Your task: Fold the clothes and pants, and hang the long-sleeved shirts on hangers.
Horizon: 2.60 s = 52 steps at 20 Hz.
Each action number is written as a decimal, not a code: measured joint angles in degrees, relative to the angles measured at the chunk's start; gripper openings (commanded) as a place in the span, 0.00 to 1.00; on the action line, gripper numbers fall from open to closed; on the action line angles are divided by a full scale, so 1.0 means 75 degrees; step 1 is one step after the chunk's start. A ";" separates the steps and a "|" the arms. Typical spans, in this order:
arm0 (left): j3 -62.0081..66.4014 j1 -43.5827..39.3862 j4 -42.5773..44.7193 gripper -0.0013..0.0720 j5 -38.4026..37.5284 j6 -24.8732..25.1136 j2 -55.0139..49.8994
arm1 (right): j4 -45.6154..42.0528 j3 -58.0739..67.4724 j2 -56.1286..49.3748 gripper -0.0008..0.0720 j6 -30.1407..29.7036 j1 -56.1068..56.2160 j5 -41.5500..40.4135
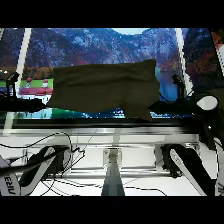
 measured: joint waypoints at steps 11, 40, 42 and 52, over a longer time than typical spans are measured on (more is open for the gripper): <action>0.0006 -0.0114 -0.3040 0.03 0.1851 -0.0149 -0.1014 | 0.1125 0.0388 -0.0801 0.02 0.0629 0.0006 -0.4199; 0.1693 -0.1230 -0.3494 0.95 0.3354 -0.0289 -0.4829 | 0.0052 0.4648 -0.6304 0.77 0.0778 0.0006 -0.4683; 0.1693 -0.1384 -0.3363 0.95 0.3212 -0.0289 -0.5059 | 0.0015 0.4648 -0.6304 0.77 0.0662 0.0020 -0.4532; 0.2154 -0.2090 -0.3366 0.03 0.3448 -0.0259 -0.5348 | -0.0029 0.4724 -0.6304 0.02 -0.0650 0.1521 -0.4430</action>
